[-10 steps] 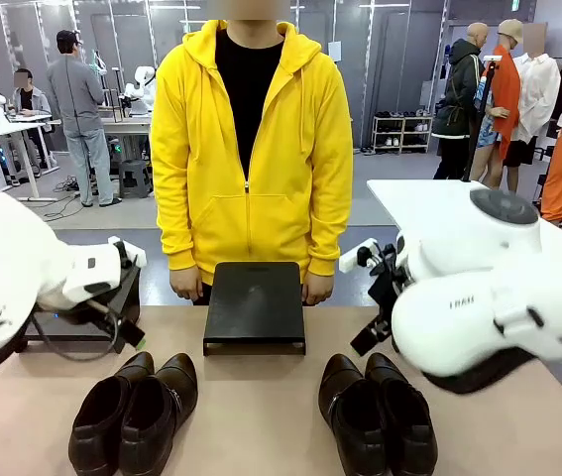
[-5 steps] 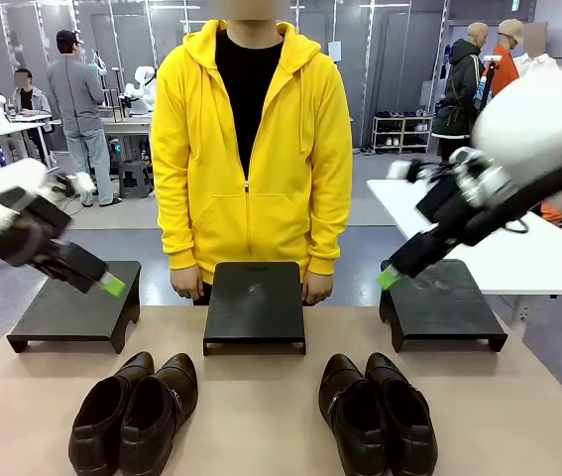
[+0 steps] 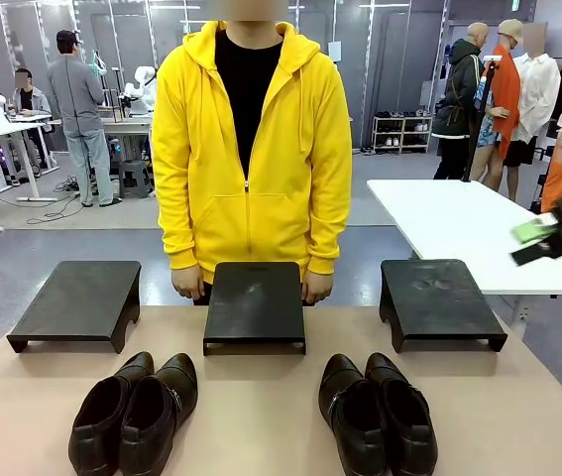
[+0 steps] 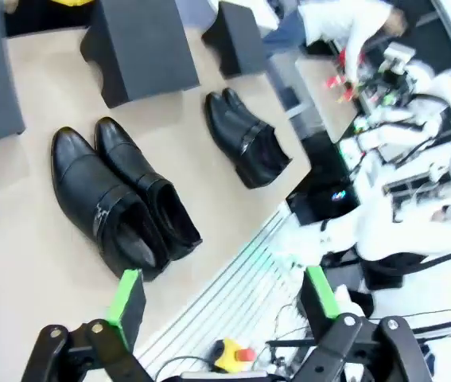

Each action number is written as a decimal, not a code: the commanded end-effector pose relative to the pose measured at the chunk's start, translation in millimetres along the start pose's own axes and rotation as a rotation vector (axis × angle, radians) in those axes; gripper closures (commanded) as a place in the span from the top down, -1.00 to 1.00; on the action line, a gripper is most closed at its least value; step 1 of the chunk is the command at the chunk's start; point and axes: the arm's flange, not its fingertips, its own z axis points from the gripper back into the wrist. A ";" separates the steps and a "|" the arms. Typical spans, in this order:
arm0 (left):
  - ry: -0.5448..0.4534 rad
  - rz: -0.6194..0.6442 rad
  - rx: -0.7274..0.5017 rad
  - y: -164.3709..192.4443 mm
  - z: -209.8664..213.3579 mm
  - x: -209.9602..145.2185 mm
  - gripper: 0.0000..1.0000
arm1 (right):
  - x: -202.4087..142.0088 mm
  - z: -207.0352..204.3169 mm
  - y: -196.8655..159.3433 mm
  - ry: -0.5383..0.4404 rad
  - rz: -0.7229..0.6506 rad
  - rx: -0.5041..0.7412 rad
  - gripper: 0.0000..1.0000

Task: Place the shoes on the stand as instructed by the person.
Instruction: Pick up one pair of Shoes and place it on the Shoes Stand indicated by the person.

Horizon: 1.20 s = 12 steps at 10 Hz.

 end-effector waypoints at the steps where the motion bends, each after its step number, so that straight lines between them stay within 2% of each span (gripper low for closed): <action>1: -0.140 0.079 -0.022 22.0 42.8 -32.5 1.00 | -21.9 41.0 -26.0 -0.143 -0.051 0.064 1.00; 3: -0.240 0.124 -0.011 44.5 91.0 -78.8 1.00 | -67.6 93.0 -48.8 -0.301 -0.137 0.103 1.00; 5: -0.324 0.154 -0.026 56.0 120.2 -115.0 1.00 | -103.9 123.4 -68.0 -0.369 -0.194 0.115 1.00; 6: -0.339 0.193 0.010 59.0 132.0 -131.2 1.00 | -118.3 131.7 -72.4 -0.401 -0.219 0.115 1.00; 8: -0.369 0.206 0.032 60.1 139.4 -141.3 1.00 | -126.5 134.5 -79.4 -0.418 -0.277 0.101 1.00; 9: -0.354 0.217 0.025 60.5 140.7 -139.0 1.00 | -127.5 132.7 -81.9 -0.412 -0.288 0.091 1.00; 12: -0.354 0.217 0.025 60.5 140.7 -139.0 1.00 | -136.4 135.5 -79.4 -0.412 -0.279 0.096 1.00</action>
